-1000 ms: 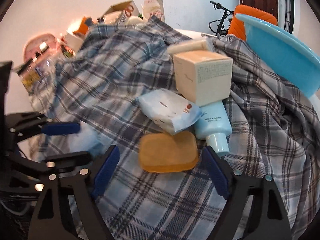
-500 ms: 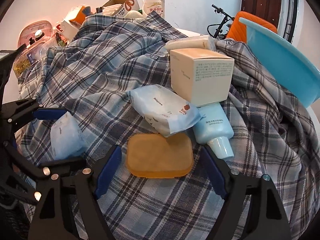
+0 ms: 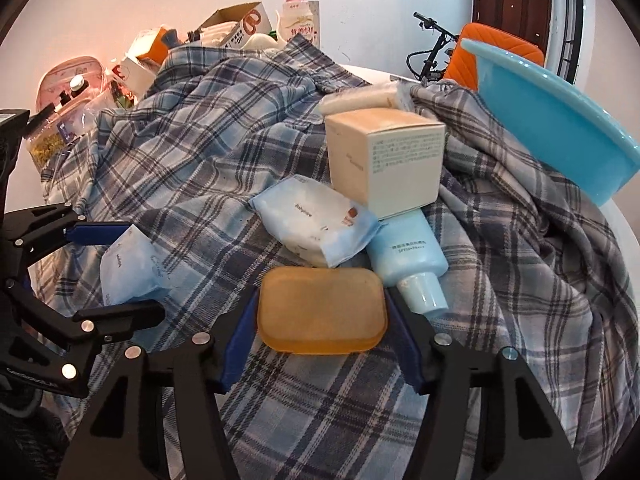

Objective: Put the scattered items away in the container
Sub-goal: 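Grasp the orange translucent soap box with the right gripper while left holds the wipes, then carry the wipes pack and soap box in both grippers over the blue basin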

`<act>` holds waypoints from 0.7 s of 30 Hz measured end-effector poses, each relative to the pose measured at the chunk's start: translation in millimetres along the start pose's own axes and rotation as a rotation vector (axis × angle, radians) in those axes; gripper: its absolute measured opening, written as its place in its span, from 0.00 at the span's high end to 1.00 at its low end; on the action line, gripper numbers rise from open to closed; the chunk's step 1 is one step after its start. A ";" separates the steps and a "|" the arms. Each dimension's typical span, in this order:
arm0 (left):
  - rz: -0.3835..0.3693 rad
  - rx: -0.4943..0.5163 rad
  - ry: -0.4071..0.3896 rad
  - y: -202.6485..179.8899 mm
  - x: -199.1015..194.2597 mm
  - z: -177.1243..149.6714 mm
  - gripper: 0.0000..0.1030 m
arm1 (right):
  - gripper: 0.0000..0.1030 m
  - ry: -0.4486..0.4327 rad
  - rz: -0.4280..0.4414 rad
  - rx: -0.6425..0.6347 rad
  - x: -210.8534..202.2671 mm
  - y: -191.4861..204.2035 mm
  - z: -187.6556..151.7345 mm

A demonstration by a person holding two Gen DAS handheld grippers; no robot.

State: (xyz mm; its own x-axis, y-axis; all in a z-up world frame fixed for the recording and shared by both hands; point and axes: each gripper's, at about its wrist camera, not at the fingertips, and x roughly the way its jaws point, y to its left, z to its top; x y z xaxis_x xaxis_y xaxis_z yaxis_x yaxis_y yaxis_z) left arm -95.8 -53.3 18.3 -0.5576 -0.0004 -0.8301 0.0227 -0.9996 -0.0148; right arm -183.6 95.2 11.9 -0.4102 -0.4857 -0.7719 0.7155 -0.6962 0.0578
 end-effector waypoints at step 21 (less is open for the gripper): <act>-0.006 0.070 -0.034 -32.1 -18.7 3.8 0.21 | 0.42 -0.058 -0.020 0.048 -49.6 -6.0 -22.4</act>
State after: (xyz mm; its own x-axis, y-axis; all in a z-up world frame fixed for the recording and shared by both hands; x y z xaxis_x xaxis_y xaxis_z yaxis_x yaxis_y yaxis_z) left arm -89.2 -21.2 36.5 -0.5856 0.0055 -0.8106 -0.0375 -0.9991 0.0203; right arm -154.9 135.4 35.6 -0.4575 -0.5001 -0.7353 0.6796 -0.7299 0.0736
